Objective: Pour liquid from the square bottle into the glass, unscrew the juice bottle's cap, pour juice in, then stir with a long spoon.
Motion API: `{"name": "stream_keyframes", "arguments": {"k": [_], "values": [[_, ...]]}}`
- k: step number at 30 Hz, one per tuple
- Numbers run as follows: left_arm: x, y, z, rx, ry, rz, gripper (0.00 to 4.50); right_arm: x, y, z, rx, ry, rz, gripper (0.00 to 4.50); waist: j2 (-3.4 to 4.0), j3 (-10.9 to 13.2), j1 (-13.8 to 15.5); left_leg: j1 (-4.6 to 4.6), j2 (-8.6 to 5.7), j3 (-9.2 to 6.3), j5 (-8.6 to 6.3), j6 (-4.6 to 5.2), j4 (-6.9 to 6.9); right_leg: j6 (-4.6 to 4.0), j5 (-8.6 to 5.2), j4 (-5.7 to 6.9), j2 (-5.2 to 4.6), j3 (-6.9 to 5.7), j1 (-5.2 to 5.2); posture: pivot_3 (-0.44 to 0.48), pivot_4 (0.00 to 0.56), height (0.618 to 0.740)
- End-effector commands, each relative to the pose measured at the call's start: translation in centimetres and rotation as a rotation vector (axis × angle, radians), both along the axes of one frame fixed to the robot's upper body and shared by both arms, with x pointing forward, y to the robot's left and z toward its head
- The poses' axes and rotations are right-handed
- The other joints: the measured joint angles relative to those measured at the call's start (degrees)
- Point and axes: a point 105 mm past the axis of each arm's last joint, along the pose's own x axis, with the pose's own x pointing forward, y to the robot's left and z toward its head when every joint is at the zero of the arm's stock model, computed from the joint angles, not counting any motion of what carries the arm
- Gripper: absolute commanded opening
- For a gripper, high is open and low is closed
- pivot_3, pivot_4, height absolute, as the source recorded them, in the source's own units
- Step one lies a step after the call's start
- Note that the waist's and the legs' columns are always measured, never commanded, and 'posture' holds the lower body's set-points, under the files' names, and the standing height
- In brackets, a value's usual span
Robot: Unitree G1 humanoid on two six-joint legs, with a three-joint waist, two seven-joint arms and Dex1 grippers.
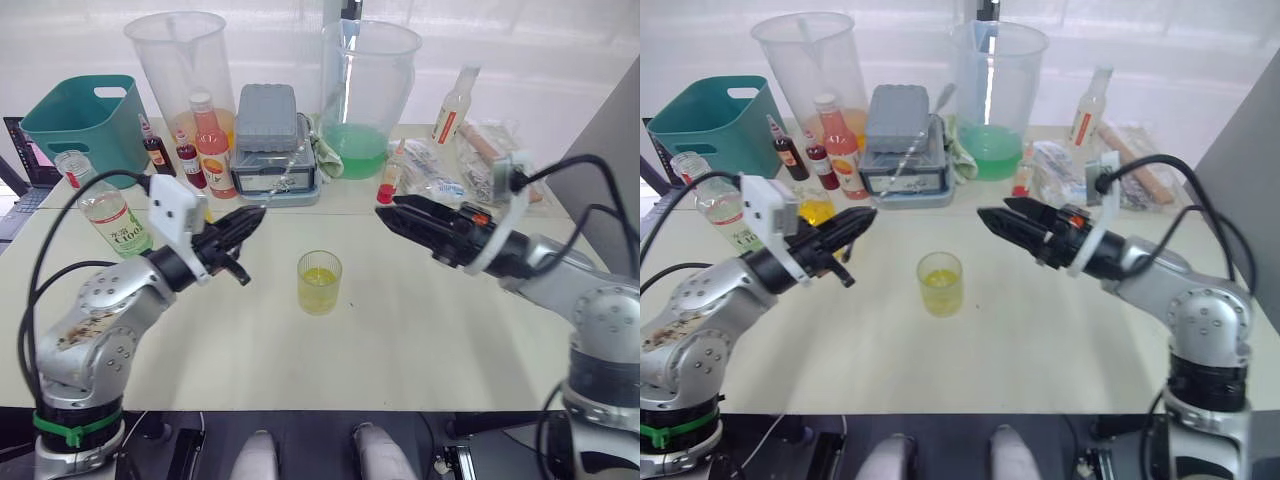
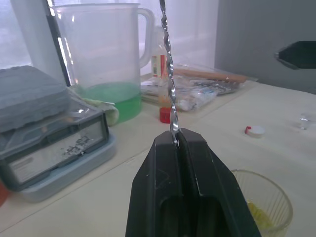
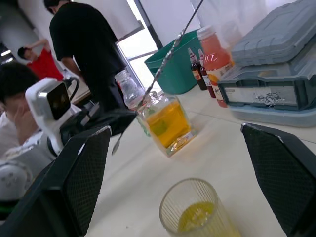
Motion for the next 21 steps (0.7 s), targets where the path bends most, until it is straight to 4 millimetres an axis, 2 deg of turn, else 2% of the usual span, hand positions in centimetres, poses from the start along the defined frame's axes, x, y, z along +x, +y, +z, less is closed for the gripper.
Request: {"name": "stream_keyframes", "arguments": {"k": [1, 8, 11, 16, 21], "values": [[-0.6, -1.2, 0.3, 0.071, -0.06, -0.015, 0.01, 0.5, 1.3, 1.2, 0.116, 0.057, -0.018, 4.5, 0.01, 0.0, -0.2, -0.01, 0.0, 0.0, 0.0, 0.0, 0.0, -0.01, 0.0, 0.0, 0.0, 0.0, -0.01, 0.0, 0.15, 0.739], [-0.6, -1.8, 0.1, 0.084, -0.068, -0.025, 0.01, 1.9, 3.4, 2.3, 0.317, 0.184, -0.025, 4.5, 0.03, 0.0, -0.6, -0.01, 0.0, -0.02, 0.0, 0.0, -0.01, -0.01, 0.0, 0.0, 0.01, -0.01, 0.0, 0.0, 0.15, 0.739], [-0.5, -1.9, -0.1, 0.096, -0.066, -0.03, 0.01, 2.2, 4.1, 2.0, 0.326, 0.233, -0.024, 4.5, 0.05, 0.0, -0.9, -0.02, 0.0, -0.04, 0.0, 0.0, -0.03, -0.01, 0.0, 0.01, 0.02, -0.02, -0.03, 0.0, 0.15, 0.739], [-0.8, -2.5, -0.1, 0.09, -0.065, -0.062, 0.01, 3.0, 4.5, 1.6, 0.345, 0.287, -0.055, 4.5, 0.06, 0.0, -1.0, -0.02, 0.01, -0.04, 0.0, 0.01, -0.03, -0.02, 0.0, 0.0, 0.01, -0.03, -0.03, 0.0, 0.15, 0.739], [-1.0, -2.5, -0.3, 0.089, -0.061, -0.068, 0.01, 3.7, 4.0, 1.2, 0.346, 0.306, -0.092, 4.5, 0.06, 0.0, -1.0, -0.04, 0.0, -0.05, 0.0, 0.01, -0.04, -0.02, 0.0, -0.01, 0.02, -0.03, -0.04, 0.0, 0.15, 0.739]]}}
